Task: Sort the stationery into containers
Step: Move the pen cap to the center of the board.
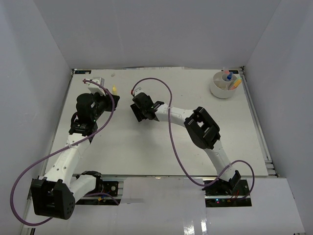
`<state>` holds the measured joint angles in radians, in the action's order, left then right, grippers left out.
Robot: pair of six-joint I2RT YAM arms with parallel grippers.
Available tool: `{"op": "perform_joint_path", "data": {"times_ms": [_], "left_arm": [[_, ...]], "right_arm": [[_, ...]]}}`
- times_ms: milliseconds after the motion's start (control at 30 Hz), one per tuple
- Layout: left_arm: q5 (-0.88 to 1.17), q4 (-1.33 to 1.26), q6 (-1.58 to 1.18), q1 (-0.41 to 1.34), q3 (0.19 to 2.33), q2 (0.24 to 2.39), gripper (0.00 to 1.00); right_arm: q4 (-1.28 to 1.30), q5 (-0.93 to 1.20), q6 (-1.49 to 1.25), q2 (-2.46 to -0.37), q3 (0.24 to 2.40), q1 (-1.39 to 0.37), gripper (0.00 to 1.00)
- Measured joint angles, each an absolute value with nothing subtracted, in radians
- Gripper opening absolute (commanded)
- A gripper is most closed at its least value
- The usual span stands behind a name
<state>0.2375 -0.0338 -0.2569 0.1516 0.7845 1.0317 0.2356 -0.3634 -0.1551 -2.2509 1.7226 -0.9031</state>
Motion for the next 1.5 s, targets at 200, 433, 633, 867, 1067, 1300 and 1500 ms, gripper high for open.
{"op": "perform_joint_path", "data": {"times_ms": [200, 433, 633, 867, 1067, 1300, 1500], "left_arm": [[0.235, -0.029, -0.251, 0.152, 0.785, 1.025, 0.11], [0.236, -0.029, -0.251, 0.152, 0.785, 1.023, 0.12], [0.251, -0.030, -0.252, 0.152, 0.784, 1.023, 0.12], [0.290, -0.037, -0.253, 0.152, 0.784, 1.025, 0.13], [0.336, -0.047, -0.258, 0.152, 0.783, 1.033, 0.13], [0.364, -0.055, -0.263, 0.152, 0.780, 1.048, 0.13], [0.373, -0.056, -0.263, 0.152, 0.780, 1.050, 0.13]], "right_arm": [[0.236, -0.364, -0.175, -2.299, 1.772, -0.879, 0.65], [0.215, -0.363, -0.189, -2.301, 1.761, -0.870, 0.40], [0.109, -0.344, -0.199, -2.149, 1.504, -0.869, 0.29], [0.106, -0.277, -0.196, -1.874, 1.148, -0.865, 0.35], [0.113, -0.226, -0.184, -1.726, 0.962, -0.865, 0.48], [0.186, -0.190, -0.168, -1.681, 0.933, -0.864, 0.58], [0.303, -0.189, -0.147, -1.686, 1.012, -0.863, 0.60]]}}
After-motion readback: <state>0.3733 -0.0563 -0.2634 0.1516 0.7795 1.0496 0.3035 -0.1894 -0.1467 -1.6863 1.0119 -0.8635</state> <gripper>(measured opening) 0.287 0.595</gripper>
